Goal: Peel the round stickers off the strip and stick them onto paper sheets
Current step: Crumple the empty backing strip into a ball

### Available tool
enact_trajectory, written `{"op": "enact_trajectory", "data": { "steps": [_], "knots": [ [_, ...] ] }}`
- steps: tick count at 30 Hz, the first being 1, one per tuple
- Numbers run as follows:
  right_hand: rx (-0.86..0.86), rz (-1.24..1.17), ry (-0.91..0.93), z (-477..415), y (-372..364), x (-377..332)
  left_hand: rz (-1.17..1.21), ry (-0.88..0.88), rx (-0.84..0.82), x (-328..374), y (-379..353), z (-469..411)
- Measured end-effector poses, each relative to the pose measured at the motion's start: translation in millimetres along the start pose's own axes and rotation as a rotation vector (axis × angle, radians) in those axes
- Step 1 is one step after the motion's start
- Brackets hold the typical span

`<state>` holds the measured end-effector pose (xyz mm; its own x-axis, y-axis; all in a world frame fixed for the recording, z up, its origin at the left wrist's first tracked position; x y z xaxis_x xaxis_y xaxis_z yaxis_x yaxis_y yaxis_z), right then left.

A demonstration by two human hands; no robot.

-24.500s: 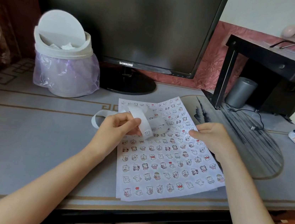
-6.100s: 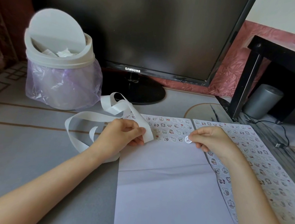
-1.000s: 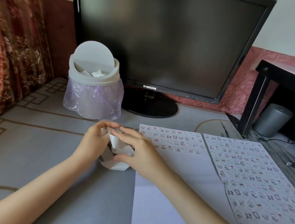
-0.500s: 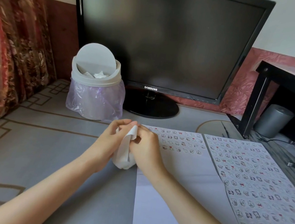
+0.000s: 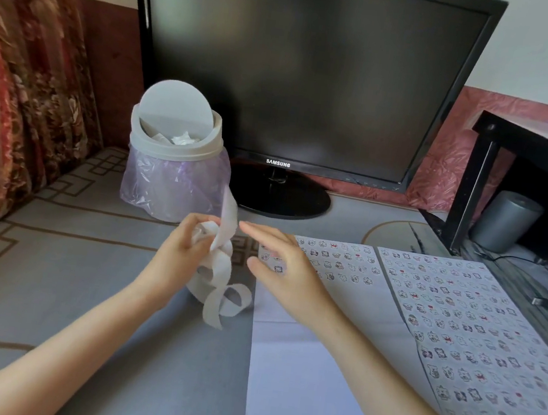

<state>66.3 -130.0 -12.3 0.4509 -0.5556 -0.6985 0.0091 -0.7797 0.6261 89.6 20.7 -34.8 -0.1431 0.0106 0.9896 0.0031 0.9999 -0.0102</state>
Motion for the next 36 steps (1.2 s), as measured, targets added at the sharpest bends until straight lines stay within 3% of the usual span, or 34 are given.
{"op": "enact_trajectory", "data": {
  "steps": [3, 9, 16, 20, 23, 26, 32, 36],
  "knots": [
    [-0.105, -0.018, -0.013, 14, -6, -6, -0.099, -0.072, 0.044, -1, 4, -4],
    [-0.215, 0.345, 0.069, 30, -26, -19, -0.17, -0.075, 0.031, -6, 1, -7],
    [-0.042, 0.202, -0.024, 11, -24, -10, -0.209, 0.012, 0.017, -13, -4, -4],
    [0.15, -0.036, -0.189, -1, -8, 0, -0.192, 0.039, 0.013, -6, -11, 3],
    [0.211, -0.052, -0.254, -8, -6, 3, -0.133, 0.101, -0.032, -4, -19, 9],
    [0.184, -0.082, -0.204, -5, -13, -7, 0.024, 0.14, -0.13, -4, -26, 13],
    [-0.006, 0.065, -0.126, 0, -25, -6, 0.079, 0.162, -0.278, -6, -34, 18],
    [-0.102, -0.075, -0.133, 0, -29, -1, 0.126, 0.225, -0.323, -10, -32, 17]
  ]
}}
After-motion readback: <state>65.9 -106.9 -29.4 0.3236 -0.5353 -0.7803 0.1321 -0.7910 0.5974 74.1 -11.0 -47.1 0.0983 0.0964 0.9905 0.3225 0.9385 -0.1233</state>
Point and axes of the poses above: each hand's wrist, its own z-axis away from the middle knuckle, its own y-axis out of the back of the hand, x = y × z, the point moved 7 cm from there along -z, towards the middle knuckle, and after that the axes turned 8 degrees about z, right-handed, at the moved point
